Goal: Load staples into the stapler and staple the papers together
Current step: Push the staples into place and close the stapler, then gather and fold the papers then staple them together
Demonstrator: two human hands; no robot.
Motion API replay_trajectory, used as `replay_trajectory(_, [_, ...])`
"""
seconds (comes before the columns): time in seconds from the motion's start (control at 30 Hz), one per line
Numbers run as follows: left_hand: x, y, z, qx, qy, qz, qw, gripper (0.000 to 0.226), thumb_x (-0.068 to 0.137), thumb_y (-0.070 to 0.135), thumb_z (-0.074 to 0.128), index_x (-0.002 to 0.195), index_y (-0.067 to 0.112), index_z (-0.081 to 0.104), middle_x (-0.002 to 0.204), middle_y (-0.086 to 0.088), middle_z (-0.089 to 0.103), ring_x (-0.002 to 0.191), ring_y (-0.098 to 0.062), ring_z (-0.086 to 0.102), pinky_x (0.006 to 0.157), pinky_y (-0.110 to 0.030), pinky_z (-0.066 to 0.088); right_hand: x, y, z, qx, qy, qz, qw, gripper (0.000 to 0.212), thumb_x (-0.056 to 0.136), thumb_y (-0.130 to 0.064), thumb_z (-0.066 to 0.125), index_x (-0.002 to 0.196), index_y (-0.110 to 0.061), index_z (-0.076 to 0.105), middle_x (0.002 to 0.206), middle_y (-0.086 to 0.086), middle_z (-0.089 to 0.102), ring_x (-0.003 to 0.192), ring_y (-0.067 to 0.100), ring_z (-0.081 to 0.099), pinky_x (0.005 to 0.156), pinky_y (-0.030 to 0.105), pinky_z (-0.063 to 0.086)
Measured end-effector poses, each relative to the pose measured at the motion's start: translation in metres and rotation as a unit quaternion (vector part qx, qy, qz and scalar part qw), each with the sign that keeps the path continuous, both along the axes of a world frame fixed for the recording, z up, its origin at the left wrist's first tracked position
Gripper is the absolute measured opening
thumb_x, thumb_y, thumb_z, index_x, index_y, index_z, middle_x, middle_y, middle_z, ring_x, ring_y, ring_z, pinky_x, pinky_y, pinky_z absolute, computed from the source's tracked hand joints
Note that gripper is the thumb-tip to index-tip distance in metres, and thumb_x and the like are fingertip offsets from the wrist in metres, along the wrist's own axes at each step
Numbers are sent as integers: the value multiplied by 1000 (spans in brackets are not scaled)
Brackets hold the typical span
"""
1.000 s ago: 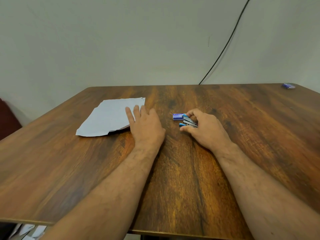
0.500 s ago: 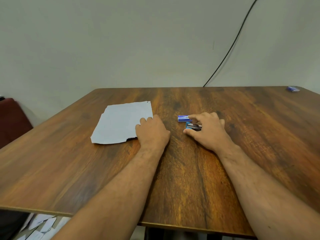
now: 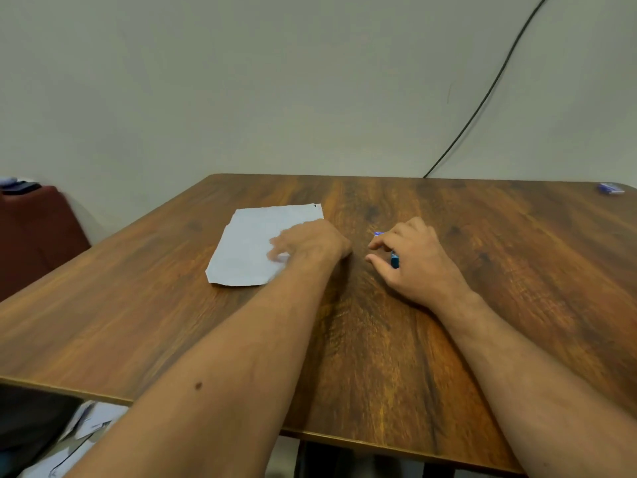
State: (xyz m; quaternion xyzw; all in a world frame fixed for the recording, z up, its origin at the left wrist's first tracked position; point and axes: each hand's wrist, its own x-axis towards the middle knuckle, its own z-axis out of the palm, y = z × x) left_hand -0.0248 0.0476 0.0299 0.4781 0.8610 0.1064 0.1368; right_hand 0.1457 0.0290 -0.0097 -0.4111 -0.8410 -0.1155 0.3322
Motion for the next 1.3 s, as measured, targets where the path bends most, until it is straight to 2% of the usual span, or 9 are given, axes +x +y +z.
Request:
replay_trajectory(0.13, [-3, -1, -6, 52, -8, -62, 997, 45, 80, 38, 72, 119, 15, 65, 124, -14, 66, 116, -38, 60, 99, -57, 50, -15, -4, 1, 15, -25, 50, 998, 18, 91, -27, 67, 104, -16, 75, 97, 1, 71, 97, 21, 53, 87, 36, 49])
replay_trajectory(0.33, [-1, -17, -4, 133, 119, -118, 977, 27, 89, 23, 70, 113, 12, 69, 106, -10, 72, 89, -24, 65, 74, -32, 53, -19, -14, 6, -15, -30, 56, 998, 19, 94, -25, 62, 108, -18, 73, 104, -1, 70, 103, 17, 52, 93, 32, 47])
replay_trajectory(0.5, [-13, -39, 42, 251, -66, -112, 959, 28, 81, 24, 66, 106, 10, 68, 100, -10, 71, 89, -30, 66, 72, -35, 51, -8, -17, 17, -75, 127, 10, 989, 24, 95, -24, 64, 119, -21, 68, 116, -3, 67, 107, 7, 53, 100, 31, 48])
replay_trajectory(0.57, [-19, -50, 69, 312, -265, -114, 905, 21, 74, 15, 61, 93, 10, 68, 89, -8, 69, 86, -31, 66, 74, -35, 55, -7, -20, 25, -105, 249, -8, 963, 33, 94, -28, 68, 126, -22, 65, 120, -4, 66, 107, 7, 58, 97, 31, 52])
replay_trajectory(0.67, [-32, -65, 89, 323, -598, -83, 728, 36, 61, 0, 55, 96, 2, 63, 93, -15, 66, 88, -33, 65, 82, -41, 54, -9, -23, 39, -214, 436, -9, 874, 57, 90, -44, 70, 140, -23, 55, 129, -7, 61, 112, 12, 62, 96, 31, 53])
replay_trajectory(0.77, [-43, -74, 77, 255, -716, -97, 642, 63, 62, -2, 52, 124, 3, 58, 114, -19, 70, 110, -42, 68, 94, -54, 55, -10, -21, 49, -369, 558, 94, 738, 69, 83, -65, 66, 137, -22, 58, 131, 2, 69, 110, 22, 70, 96, 45, 56])
replay_trajectory(0.87, [-45, -81, 49, 186, -721, -117, 657, 50, 74, -5, 52, 124, 5, 55, 117, -19, 68, 106, -40, 68, 83, -47, 60, -5, -24, 55, -423, 601, 150, 661, 48, 89, -51, 69, 124, -18, 68, 112, 5, 78, 102, 26, 75, 89, 43, 59])
replay_trajectory(1.1, [-65, -63, -4, 166, -693, -153, 685, 43, 89, -8, 62, 131, 5, 60, 125, -17, 72, 116, -39, 68, 102, -58, 51, 25, -14, 36, -473, 515, 100, 708, 23, 91, -9, 71, 113, -7, 73, 107, 13, 78, 90, 25, 77, 82, 37, 58])
replay_trajectory(1.3, [-57, -38, -17, 194, -614, -145, 751, 41, 83, -10, 70, 121, 5, 68, 120, -14, 75, 103, -32, 75, 82, -42, 62, 36, -7, 26, -538, 481, 114, 683, 30, 96, -14, 65, 126, -11, 67, 118, 13, 75, 109, 33, 72, 100, 50, 53])
